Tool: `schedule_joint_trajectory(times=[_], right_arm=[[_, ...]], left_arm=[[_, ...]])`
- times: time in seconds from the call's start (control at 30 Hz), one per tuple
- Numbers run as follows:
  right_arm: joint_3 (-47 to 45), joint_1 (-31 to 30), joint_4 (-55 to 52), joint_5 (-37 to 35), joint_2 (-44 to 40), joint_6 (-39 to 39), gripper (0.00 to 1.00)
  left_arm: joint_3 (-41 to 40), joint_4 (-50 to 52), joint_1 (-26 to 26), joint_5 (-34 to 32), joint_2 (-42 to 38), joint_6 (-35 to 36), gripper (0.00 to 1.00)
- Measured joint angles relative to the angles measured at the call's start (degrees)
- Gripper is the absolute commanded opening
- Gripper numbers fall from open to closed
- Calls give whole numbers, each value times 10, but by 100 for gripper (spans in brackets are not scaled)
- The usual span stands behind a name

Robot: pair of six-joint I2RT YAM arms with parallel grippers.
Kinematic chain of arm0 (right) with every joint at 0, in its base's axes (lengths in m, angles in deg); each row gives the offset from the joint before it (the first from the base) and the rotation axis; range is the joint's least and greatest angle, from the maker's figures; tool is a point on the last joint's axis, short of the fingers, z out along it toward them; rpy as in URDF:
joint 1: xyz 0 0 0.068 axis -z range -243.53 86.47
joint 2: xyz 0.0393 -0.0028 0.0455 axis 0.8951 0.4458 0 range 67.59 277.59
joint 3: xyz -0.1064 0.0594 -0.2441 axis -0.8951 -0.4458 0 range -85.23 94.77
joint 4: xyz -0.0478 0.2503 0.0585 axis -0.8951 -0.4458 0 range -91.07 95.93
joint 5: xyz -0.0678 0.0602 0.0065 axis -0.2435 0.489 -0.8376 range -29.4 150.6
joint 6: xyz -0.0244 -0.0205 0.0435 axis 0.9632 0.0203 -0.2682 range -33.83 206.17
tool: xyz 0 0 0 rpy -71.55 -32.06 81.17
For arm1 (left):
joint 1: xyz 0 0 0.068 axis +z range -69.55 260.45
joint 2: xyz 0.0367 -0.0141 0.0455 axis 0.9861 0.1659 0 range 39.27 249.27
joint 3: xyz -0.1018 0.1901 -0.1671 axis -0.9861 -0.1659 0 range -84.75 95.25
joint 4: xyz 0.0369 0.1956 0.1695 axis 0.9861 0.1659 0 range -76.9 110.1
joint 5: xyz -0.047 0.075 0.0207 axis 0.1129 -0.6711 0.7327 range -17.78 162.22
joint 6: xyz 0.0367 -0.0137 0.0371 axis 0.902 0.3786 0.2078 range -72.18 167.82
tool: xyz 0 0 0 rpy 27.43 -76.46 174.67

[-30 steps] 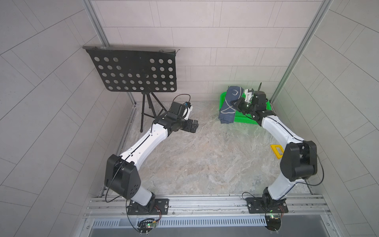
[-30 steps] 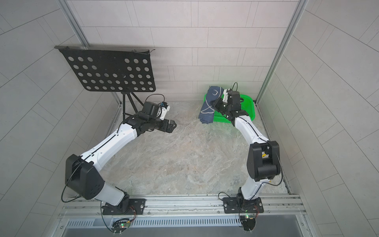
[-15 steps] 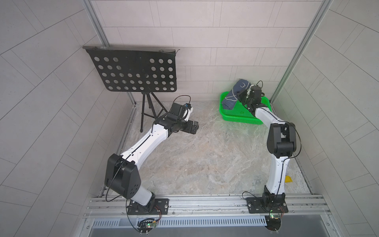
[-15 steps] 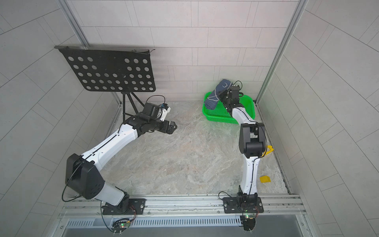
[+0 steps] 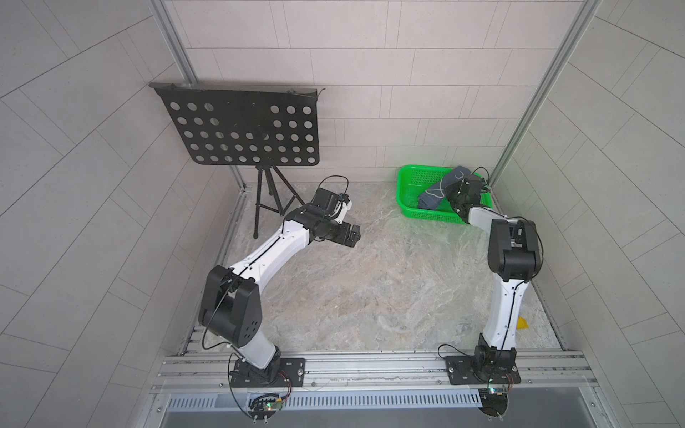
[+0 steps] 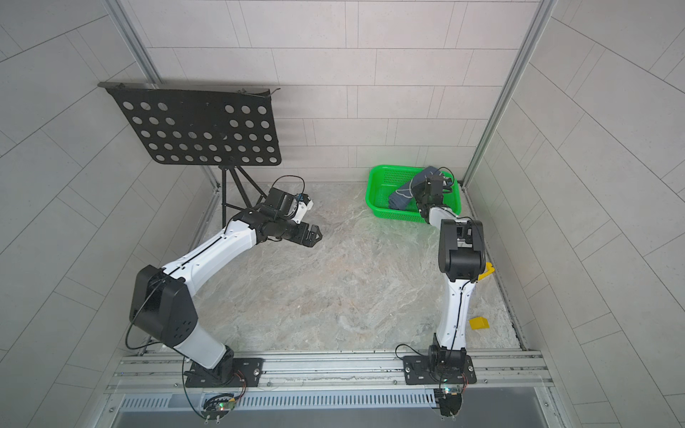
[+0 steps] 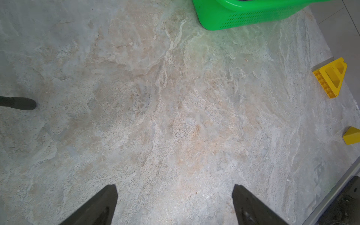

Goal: Roll up the pillowcase
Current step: Pick up the pillowcase at the center of the board.

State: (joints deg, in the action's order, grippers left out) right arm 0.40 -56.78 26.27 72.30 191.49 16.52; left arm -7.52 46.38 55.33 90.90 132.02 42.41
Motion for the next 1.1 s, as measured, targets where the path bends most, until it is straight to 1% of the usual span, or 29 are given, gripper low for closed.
schedule_joint_trajectory(times=[0.2, 0.37, 0.43, 0.57, 0.7, 0.87, 1.0, 1.1], right_arm=[[-47, -7, 2, -67, 0, -63, 12], [-55, -9, -21, -111, 0, -116, 18], [-51, -9, -31, -124, 0, -134, 20], [-39, -9, -43, -133, 6, -168, 20], [-4, -12, -44, -135, 39, -202, 21], [39, -26, -87, -151, 59, -222, 23], [63, -39, -111, -160, 60, -230, 29], [72, -45, -123, -161, 60, -233, 41]], left_arm=[[2, 2, 0, 2, 0, 3, 100], [2, 5, 0, 2, 0, 4, 100], [2, 5, 0, 2, 0, 5, 100], [2, 5, 0, 2, 0, 6, 100], [2, 6, 0, 1, 0, 10, 100], [2, 8, 0, 1, 2, 14, 100], [2, 9, 0, 1, 8, 16, 100], [2, 9, 0, 1, 18, 20, 100]])
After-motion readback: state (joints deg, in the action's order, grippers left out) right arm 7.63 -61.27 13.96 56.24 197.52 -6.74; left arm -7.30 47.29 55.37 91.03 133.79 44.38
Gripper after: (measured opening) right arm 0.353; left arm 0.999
